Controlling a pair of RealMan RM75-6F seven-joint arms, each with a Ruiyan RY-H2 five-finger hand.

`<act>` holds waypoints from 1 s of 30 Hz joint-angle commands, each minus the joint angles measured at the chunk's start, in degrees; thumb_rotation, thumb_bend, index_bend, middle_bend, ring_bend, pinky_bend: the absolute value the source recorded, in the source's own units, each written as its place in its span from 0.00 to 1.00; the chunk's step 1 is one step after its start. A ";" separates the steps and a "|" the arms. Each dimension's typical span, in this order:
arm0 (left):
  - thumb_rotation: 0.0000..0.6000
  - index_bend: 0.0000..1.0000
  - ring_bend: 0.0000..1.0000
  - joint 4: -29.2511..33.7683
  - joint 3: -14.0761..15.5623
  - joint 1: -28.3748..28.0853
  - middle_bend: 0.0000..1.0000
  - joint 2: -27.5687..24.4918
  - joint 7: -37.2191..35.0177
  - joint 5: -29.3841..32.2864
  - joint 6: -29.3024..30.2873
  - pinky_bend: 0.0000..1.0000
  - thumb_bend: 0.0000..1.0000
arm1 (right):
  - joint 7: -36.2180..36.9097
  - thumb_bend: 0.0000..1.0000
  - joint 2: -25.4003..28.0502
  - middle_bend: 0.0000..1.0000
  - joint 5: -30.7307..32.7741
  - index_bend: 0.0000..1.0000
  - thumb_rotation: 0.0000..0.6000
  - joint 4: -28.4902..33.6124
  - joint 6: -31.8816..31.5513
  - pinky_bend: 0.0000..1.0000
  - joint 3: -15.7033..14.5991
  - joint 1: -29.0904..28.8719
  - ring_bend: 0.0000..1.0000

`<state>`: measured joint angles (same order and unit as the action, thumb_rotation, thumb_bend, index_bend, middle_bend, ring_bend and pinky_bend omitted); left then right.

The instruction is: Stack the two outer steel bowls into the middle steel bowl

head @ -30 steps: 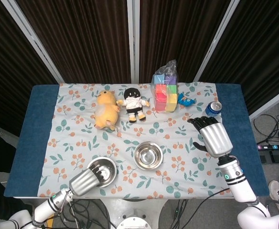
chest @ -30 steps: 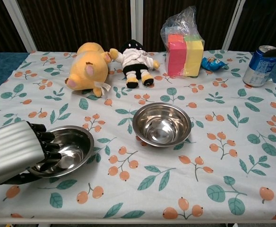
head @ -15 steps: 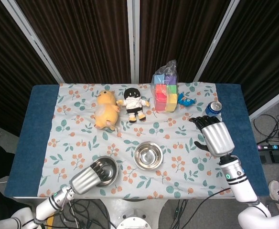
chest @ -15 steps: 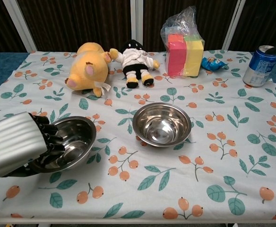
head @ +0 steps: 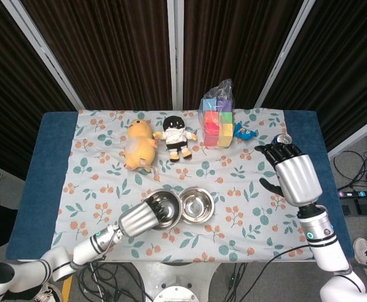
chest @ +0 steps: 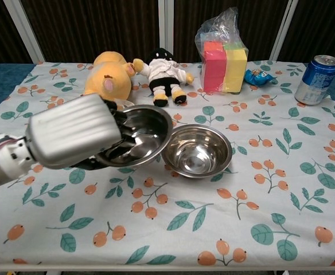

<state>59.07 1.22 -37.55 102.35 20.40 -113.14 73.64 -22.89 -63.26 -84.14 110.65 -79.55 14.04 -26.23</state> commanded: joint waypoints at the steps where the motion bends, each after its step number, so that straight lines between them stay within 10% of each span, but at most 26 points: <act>1: 1.00 0.73 0.59 0.93 -1.87 -2.72 0.73 1.80 0.65 0.91 -2.05 0.60 0.31 | 1.11 0.00 1.41 0.37 -0.60 0.28 1.00 1.01 -1.80 0.38 0.80 1.08 0.31; 20: 1.00 0.72 0.58 -9.33 -3.53 -10.78 0.72 12.88 -1.88 4.05 -5.69 0.60 0.30 | 7.95 0.00 5.20 0.37 -0.02 0.28 1.00 -1.20 -4.43 0.38 1.65 4.06 0.31; 25: 1.00 0.40 0.42 -11.14 -1.51 -11.13 0.50 12.45 -4.75 3.62 -4.45 0.54 0.20 | 8.49 0.00 5.06 0.37 0.33 0.28 1.00 -1.89 -3.92 0.38 1.68 3.95 0.31; 30: 1.00 0.31 0.38 -10.37 -1.60 -10.78 0.45 10.10 -4.11 4.61 -2.82 0.51 0.19 | 8.34 0.00 4.59 0.37 0.23 0.28 1.00 -2.00 -3.61 0.38 1.62 3.71 0.31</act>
<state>48.05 -0.31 -48.45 113.43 15.87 -108.99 70.38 -14.55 -58.65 -83.89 108.64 -83.17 15.68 -22.51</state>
